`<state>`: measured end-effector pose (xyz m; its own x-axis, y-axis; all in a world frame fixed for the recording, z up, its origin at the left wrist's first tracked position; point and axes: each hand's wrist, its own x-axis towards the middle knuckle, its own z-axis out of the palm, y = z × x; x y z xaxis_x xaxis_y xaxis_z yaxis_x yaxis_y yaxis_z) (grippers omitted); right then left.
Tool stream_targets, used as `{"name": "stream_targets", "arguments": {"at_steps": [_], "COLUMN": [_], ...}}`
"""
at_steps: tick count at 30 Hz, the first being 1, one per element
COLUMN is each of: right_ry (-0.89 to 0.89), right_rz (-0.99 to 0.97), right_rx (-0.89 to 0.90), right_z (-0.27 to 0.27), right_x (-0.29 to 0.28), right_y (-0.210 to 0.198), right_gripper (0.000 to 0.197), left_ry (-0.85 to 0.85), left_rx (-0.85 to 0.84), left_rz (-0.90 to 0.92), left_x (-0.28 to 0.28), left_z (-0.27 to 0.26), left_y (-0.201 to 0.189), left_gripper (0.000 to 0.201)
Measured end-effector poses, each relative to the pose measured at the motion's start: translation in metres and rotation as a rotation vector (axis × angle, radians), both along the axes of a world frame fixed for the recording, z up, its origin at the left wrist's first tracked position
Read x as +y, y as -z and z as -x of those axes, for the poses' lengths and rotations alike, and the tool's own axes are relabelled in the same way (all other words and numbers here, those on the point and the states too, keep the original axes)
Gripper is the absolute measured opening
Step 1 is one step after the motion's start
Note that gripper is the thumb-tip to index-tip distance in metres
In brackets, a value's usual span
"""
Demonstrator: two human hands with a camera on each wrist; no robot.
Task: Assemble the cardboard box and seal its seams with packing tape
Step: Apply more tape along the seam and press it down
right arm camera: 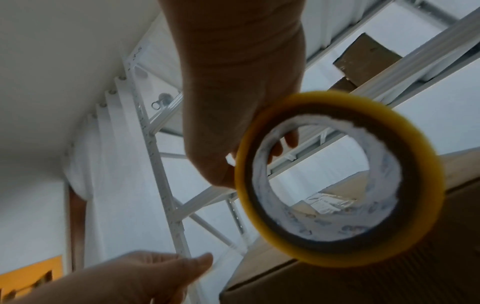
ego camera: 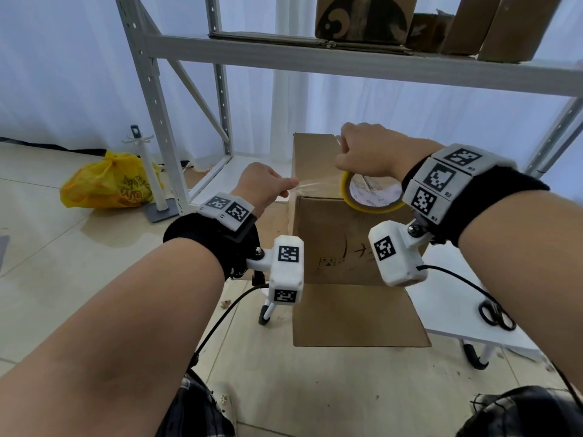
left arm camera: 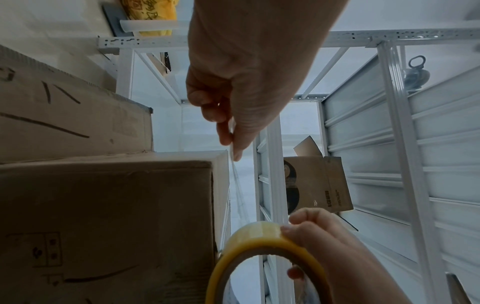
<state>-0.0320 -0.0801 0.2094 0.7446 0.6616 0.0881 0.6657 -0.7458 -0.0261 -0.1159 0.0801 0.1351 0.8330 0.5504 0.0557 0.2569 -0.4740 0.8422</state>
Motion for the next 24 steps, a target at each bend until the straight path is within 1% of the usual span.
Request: {"name": "stream_targets", "arguments": {"at_steps": [2, 5, 7, 10, 16, 19, 24], "right_ry": [-0.007, 0.029, 0.035, 0.022, -0.019, -0.01, -0.002], "right_rz": [-0.11, -0.198, -0.208, -0.123, 0.069, 0.135, 0.197], "right_rx": [0.009, 0.036, 0.021, -0.087, -0.257, -0.286, -0.268], "right_z": [-0.004, -0.005, -0.002, 0.008, 0.023, 0.025, 0.025], "right_x": [-0.008, -0.018, -0.019, -0.007, 0.018, 0.027, 0.035], "right_y": [0.0, 0.002, 0.007, 0.012, 0.014, 0.014, 0.013], "right_gripper": [0.036, 0.048, 0.045, 0.035, 0.032, 0.029, 0.024], "left_ry": [0.004, 0.004, 0.009, 0.015, -0.008, -0.011, -0.012], "left_rx": [-0.001, 0.002, -0.001, 0.022, 0.069, 0.092, 0.129], "left_rz": [0.006, 0.016, 0.013, -0.003, -0.045, -0.06, -0.063], "left_x": [0.0, -0.001, -0.001, 0.002, 0.004, 0.006, 0.007], "left_z": [0.001, 0.003, 0.004, 0.006, 0.011, 0.011, 0.01], "left_y": [-0.001, -0.001, -0.001, 0.001, 0.003, 0.002, 0.002], "left_gripper": [0.029, 0.027, 0.027, 0.028, 0.03, 0.032, 0.032]}}
